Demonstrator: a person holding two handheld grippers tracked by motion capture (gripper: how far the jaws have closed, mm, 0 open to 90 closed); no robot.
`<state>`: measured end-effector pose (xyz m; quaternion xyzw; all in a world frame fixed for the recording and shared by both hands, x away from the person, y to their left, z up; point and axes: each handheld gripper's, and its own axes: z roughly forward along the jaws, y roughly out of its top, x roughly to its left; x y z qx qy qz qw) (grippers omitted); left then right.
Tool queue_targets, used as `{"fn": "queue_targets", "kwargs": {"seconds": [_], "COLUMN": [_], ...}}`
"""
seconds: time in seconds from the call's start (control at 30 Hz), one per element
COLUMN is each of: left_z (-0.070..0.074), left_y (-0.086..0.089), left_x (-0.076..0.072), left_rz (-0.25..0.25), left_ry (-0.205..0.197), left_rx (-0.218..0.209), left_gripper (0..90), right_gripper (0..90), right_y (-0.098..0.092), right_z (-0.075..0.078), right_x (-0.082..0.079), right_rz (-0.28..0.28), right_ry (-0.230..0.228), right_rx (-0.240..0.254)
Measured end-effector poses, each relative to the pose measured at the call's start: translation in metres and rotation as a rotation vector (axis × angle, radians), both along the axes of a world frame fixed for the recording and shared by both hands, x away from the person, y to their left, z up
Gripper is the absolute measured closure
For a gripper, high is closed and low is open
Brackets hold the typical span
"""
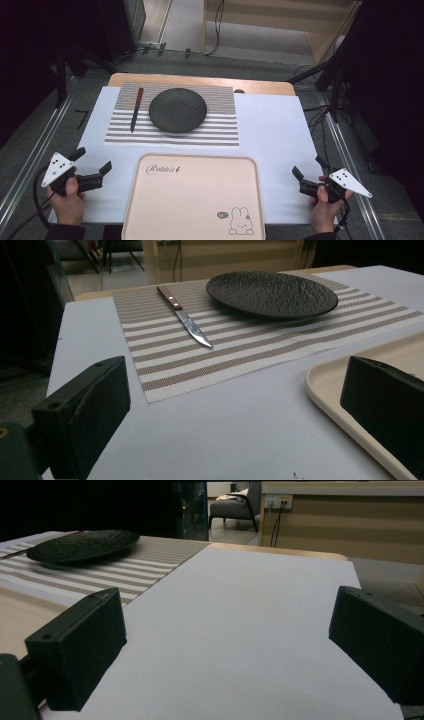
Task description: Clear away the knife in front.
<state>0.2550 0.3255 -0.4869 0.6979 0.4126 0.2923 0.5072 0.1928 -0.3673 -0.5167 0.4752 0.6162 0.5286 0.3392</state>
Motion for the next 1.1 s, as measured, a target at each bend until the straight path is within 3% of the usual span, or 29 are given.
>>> {"fn": "queue_targets", "kwargs": {"seconds": [0.7, 0.83, 0.97, 1.1], "left_z": [0.006, 0.017, 0.027, 0.030], "left_y": [-0.001, -0.001, -0.005, -0.007], "left_x": [0.000, 0.000, -0.001, 0.001], "left_rz": [0.038, 0.040, 0.064, 0.068], "left_ry": [-0.004, -0.003, -0.016, -0.015], "left_rx": [0.016, -0.062, -0.028, -0.024], "left_gripper": [0.0, 0.0, 0.0, 0.0], "right_gripper": [0.5, 0.5, 0.5, 0.5], "right_y": [0.001, 0.001, 0.001, 0.002], "right_z": [-0.001, -0.001, -0.001, -0.001], "right_x": [0.000, 0.000, 0.000, 0.000], "right_rz": [0.005, 0.002, 0.015, 0.019], "right_ry": [-0.004, -0.003, -0.006, -0.009], "right_rx": [-0.008, -0.001, -0.013, -0.018]}}
